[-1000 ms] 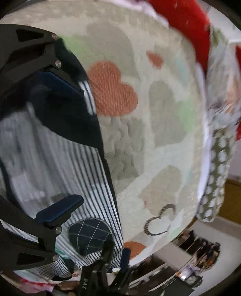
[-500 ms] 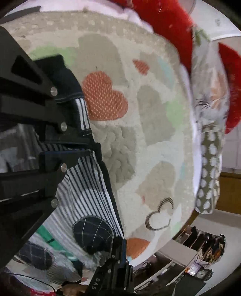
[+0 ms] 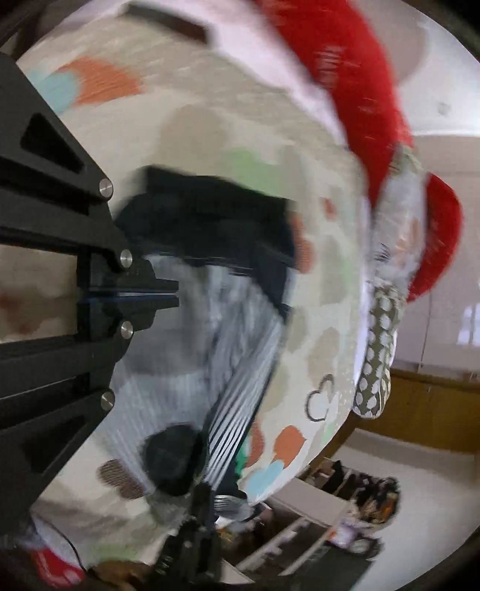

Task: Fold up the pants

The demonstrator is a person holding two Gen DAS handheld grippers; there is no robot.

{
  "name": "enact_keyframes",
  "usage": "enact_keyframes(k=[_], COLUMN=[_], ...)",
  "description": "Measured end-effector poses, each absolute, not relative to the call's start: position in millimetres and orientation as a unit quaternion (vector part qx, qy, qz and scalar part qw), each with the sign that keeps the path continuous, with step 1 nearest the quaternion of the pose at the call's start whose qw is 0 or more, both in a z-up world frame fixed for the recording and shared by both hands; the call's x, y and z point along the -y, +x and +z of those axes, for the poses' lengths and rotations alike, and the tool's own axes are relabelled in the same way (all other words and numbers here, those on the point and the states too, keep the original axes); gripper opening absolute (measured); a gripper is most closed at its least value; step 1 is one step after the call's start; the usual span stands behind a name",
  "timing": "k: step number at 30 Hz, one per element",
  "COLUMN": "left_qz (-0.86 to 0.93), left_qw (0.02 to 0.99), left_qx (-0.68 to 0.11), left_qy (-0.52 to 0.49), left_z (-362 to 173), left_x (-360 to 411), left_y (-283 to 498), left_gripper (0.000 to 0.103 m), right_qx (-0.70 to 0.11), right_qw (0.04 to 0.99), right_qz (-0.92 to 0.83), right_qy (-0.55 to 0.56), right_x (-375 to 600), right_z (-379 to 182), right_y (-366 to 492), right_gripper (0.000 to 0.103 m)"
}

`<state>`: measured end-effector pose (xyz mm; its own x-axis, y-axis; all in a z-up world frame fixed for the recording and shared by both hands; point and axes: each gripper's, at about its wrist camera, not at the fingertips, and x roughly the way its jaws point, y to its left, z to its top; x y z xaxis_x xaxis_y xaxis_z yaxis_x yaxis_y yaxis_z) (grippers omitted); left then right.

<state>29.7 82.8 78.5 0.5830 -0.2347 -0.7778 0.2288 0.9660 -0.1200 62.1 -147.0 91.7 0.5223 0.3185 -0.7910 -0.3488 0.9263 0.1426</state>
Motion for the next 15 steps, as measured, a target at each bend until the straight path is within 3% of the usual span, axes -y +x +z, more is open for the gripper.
enact_keyframes(k=[5, 7, 9, 11, 12, 15], left_qz=[-0.140, -0.141, -0.132, -0.122, -0.112, -0.077], left_qw=[0.869, 0.869, 0.880, 0.893, 0.897, 0.900], left_qx=[-0.469, -0.465, -0.444, -0.415, -0.408, -0.400], left_qy=[-0.071, -0.089, -0.102, -0.123, -0.131, -0.151], left_z=[63.7, 71.0, 85.6, 98.4, 100.9, 100.5], left_x=[-99.9, -100.0, -102.1, -107.0, -109.4, -117.7], left_y=[21.0, 23.4, 22.9, 18.1, 15.6, 3.3], left_gripper=[0.003, 0.015, 0.042, 0.059, 0.062, 0.062], right_qx=[-0.466, -0.466, -0.466, -0.460, -0.453, -0.436], right_qw=[0.862, 0.863, 0.865, 0.868, 0.869, 0.874], right_qz=[0.197, 0.187, 0.176, 0.177, 0.194, 0.214], right_qy=[-0.026, -0.047, -0.063, -0.053, -0.030, 0.011], right_x=[129.6, 122.2, 116.0, 115.7, 117.5, 117.3], right_z=[61.0, 53.0, 50.7, 61.4, 73.8, 99.9], right_y=[16.0, 7.5, 2.0, 1.5, 3.3, 16.9], right_gripper=[0.005, 0.006, 0.008, 0.011, 0.013, 0.043])
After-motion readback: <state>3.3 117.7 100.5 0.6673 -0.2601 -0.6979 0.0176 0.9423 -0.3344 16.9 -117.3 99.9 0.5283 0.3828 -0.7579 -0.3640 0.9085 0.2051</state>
